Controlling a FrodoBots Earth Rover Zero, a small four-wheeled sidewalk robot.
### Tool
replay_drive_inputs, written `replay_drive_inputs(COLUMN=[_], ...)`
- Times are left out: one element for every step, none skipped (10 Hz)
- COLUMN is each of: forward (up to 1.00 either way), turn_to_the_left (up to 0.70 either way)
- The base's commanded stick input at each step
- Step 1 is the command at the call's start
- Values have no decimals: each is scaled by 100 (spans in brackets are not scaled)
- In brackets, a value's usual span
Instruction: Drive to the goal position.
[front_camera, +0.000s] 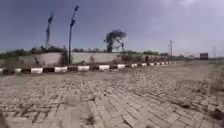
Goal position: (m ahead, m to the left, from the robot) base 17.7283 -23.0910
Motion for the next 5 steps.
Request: replay_drive_inputs(forward=[100, 100, 100, 100, 100], turn_to_the_left=[-37, -39, -40, -40, -40])
